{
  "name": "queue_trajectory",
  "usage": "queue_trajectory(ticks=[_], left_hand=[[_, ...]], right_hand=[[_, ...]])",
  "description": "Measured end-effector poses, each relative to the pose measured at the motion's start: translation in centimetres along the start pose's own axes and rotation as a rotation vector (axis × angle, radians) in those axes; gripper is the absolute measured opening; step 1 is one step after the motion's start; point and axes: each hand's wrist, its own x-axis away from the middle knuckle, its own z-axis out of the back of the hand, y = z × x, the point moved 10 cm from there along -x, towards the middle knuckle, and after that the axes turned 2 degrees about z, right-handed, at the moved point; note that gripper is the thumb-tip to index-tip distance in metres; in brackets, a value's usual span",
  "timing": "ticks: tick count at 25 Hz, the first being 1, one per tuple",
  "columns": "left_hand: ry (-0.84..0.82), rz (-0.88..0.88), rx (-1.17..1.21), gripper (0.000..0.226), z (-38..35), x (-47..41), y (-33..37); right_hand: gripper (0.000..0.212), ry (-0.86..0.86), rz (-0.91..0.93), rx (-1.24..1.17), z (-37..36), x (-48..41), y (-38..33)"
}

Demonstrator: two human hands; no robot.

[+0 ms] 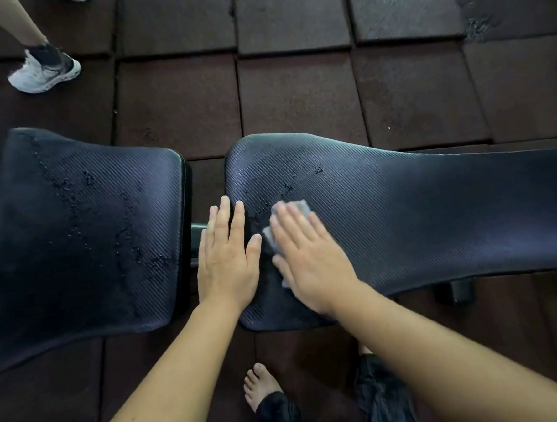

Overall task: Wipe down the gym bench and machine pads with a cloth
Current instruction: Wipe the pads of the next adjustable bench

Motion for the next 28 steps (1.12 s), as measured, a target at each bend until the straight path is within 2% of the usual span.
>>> queue_trajectory(ticks=[1,2,4,6,8,9,10,12,14,16,18,20,21,22,24,26,27,28], left_hand=[[-0.004,0.003,0.02,0.066,0.1,-0.5,0.0],[-0.008,0.005,0.038,0.067,0.3,-0.9,-0.1],[-0.017,0.023,0.066,0.068,0.3,-1.9,-0.1],[-0.03,0.05,0.11,0.069,0.2,-2.7,-0.3],[-0.046,0.08,0.171,0.07,-0.1,-3.5,-0.4],[-0.046,0.091,0.202,0.07,-0.1,-3.8,-0.3],[-0.041,0.1,0.235,0.07,-0.1,-4.2,-0.2],[-0.029,0.12,0.301,0.069,0.0,-4.9,-0.1],[-0.024,0.136,0.341,0.068,0.1,-5.6,-0.1],[-0.029,0.146,0.362,0.068,0.2,-6.0,-0.1],[-0.04,0.168,0.4,0.068,0.1,-6.0,-0.1],[-0.041,0.182,0.467,0.069,0.2,-6.0,-0.1],[-0.04,0.194,0.508,0.07,0.2,-6.0,-0.2],[-0.04,0.211,0.543,0.072,0.2,-6.0,-0.3],[-0.043,0.248,0.589,0.074,0.2,-5.9,-0.7],[-0.053,0.278,0.623,0.074,0.2,-5.7,-1.0],[-0.056,0.284,0.646,0.074,0.2,-5.6,-1.1],[-0.055,0.281,0.672,0.073,0.2,-5.5,-1.0]], right_hand=[[0.066,-0.01,0.092,0.008,-0.2,0.7,0.1],[0.066,0.01,0.1,0.0,0.4,0.4,2.3],[0.067,0.087,-0.111,-0.02,2.1,-2.1,10.1],[0.066,0.085,-0.38,-0.046,3.8,-5.2,17.3],[0.067,0.073,-0.48,-0.058,4.0,-7.9,17.1],[0.069,0.076,-0.453,-0.039,3.7,-8.6,14.4],[0.071,0.063,-0.35,-0.03,3.0,-8.9,10.6],[0.07,0.012,-0.045,-0.011,1.6,-6.7,3.0],[0.067,-0.007,0.164,0.02,1.1,-4.5,1.5],[0.066,0.036,0.09,0.007,1.9,-6.1,6.2],[0.065,0.08,-0.159,-0.03,3.5,-9.4,12.0],[0.063,0.091,-0.33,-0.067,3.9,-11.8,12.5],[0.064,0.098,-0.331,-0.052,3.8,-12.1,10.2],[0.066,0.09,-0.249,-0.04,3.2,-11.9,6.6],[0.067,0.048,0.043,-0.047,1.6,-9.0,-0.4],[0.066,0.015,0.252,-0.023,0.9,-6.9,-1.7],[0.064,0.028,0.255,-0.006,1.3,-7.4,-0.1],[0.063,0.046,0.182,-0.003,1.8,-8.8,2.3]])
